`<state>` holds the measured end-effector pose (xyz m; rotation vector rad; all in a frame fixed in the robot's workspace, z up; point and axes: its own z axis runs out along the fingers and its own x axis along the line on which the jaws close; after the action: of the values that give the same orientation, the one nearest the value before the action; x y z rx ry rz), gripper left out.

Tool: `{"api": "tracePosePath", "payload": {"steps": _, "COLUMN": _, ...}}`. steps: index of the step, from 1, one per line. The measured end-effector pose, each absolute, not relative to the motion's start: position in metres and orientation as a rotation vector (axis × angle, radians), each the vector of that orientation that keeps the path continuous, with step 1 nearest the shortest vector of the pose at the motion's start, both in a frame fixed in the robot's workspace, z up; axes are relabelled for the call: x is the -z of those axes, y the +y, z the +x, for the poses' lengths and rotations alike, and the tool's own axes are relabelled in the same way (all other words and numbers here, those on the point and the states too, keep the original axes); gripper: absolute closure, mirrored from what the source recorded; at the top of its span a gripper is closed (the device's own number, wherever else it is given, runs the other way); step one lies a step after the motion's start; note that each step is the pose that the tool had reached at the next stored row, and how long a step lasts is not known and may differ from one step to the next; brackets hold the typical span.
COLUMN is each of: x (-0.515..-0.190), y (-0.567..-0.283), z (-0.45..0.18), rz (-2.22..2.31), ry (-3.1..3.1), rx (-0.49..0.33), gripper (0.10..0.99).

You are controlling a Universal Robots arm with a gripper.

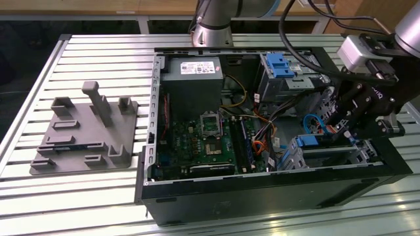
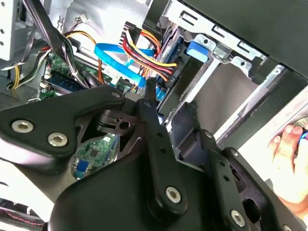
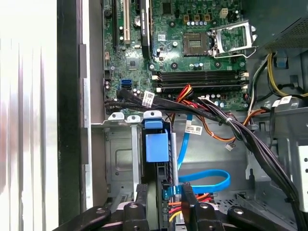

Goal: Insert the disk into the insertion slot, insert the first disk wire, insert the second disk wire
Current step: 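Insert the second disk wire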

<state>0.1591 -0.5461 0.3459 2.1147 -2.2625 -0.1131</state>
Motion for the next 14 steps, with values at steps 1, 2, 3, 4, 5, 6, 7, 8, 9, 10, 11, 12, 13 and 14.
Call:
{"api": "tracePosePath", "payload": {"steps": 1, "x": -0.348, "y": -0.546, "z": 0.159, "rz": 2.115, "ry": -2.263, "rx": 0.113, "gripper": 0.675}}
{"api": "tracePosePath", "payload": {"steps": 2, "x": -0.351, "y": -0.546, "z": 0.159, "rz": 2.115, "ry": -2.263, "rx": 0.113, "gripper": 0.675}}
{"api": "tracePosePath", "payload": {"steps": 3, "x": -0.354, "y": -0.546, "z": 0.159, "rz": 2.115, "ry": -2.262, "rx": 0.113, "gripper": 0.675}}
{"api": "tracePosePath", "payload": {"steps": 4, "x": -0.358, "y": -0.546, "z": 0.159, "rz": 2.115, "ry": -2.262, "rx": 0.113, "gripper": 0.675}}
{"api": "tracePosePath", "payload": {"steps": 5, "x": -0.361, "y": -0.545, "z": 0.159, "rz": 2.115, "ry": -2.263, "rx": 0.113, "gripper": 0.675}}
{"api": "tracePosePath", "payload": {"steps": 6, "x": -0.364, "y": -0.545, "z": 0.159, "rz": 2.115, "ry": -2.263, "rx": 0.113, "gripper": 0.675}}
{"api": "tracePosePath", "payload": {"steps": 7, "x": -0.368, "y": -0.545, "z": 0.159, "rz": 2.115, "ry": -2.263, "rx": 0.113, "gripper": 0.675}}
{"api": "tracePosePath", "payload": {"steps": 8, "x": -0.371, "y": -0.544, "z": 0.159, "rz": 2.115, "ry": -2.263, "rx": 0.113, "gripper": 0.675}}
{"api": "tracePosePath", "payload": {"steps": 9, "x": -0.374, "y": -0.544, "z": 0.159, "rz": 2.115, "ry": -2.263, "rx": 0.113, "gripper": 0.675}}
{"api": "tracePosePath", "payload": {"steps": 10, "x": -0.377, "y": -0.544, "z": 0.159, "rz": 2.115, "ry": -2.263, "rx": 0.113, "gripper": 0.690}}
{"api": "tracePosePath", "payload": {"steps": 11, "x": -0.380, "y": -0.543, "z": 0.159, "rz": 2.115, "ry": -2.263, "rx": 0.113, "gripper": 0.753}}
{"api": "tracePosePath", "payload": {"steps": 12, "x": -0.383, "y": -0.543, "z": 0.159, "rz": 2.115, "ry": -2.263, "rx": 0.113, "gripper": 0.753}}
{"api": "tracePosePath", "payload": {"steps": 13, "x": -0.386, "y": -0.543, "z": 0.159, "rz": 2.115, "ry": -2.263, "rx": 0.113, "gripper": 0.812}}
{"api": "tracePosePath", "payload": {"steps": 14, "x": -0.390, "y": -0.542, "z": 0.159, "rz": 2.115, "ry": -2.263, "rx": 0.113, "gripper": 0.875}}
